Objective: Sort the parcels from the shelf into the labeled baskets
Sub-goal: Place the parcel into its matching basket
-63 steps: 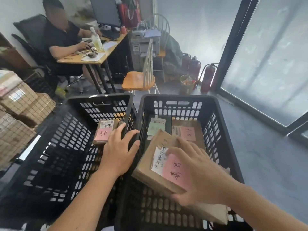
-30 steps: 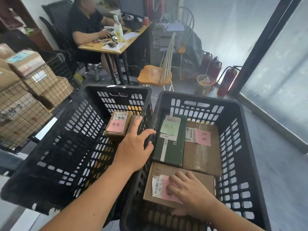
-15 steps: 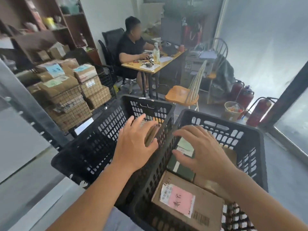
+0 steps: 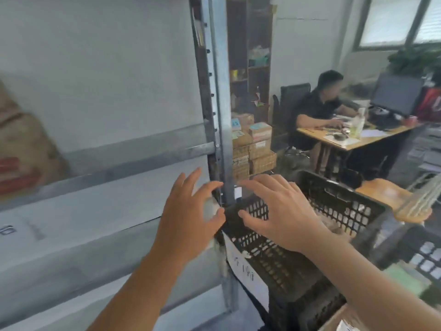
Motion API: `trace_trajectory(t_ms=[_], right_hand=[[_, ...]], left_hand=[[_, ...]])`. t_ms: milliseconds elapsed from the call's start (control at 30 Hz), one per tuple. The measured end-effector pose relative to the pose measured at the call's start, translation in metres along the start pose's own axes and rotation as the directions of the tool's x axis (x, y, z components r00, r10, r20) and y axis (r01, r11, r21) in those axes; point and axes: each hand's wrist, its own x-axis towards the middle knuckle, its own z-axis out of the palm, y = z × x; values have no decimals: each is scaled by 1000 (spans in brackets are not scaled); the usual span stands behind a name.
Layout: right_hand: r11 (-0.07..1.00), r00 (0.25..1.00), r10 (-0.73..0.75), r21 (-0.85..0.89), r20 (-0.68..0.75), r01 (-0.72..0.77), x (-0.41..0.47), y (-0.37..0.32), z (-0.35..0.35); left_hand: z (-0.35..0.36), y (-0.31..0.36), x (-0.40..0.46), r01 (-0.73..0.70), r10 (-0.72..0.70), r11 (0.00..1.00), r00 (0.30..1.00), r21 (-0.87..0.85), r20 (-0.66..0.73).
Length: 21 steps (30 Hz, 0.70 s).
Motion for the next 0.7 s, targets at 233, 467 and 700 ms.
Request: trace_trajectory(t_ms=[233,467,700], right_hand=[[985,987,-161,66,14,159,70,-137,28],[951,958,-276,124,-78,284,122,-278,66],[797,965,-182,546,-188,257,190,-370,45]], left_hand=[[-105,-101,-46,140,-123,984,982,113,-145],[-219,-185,-90,210,-172,973,936,96,-306],[-339,-229,-80,154,-25,982,672,106,-740]])
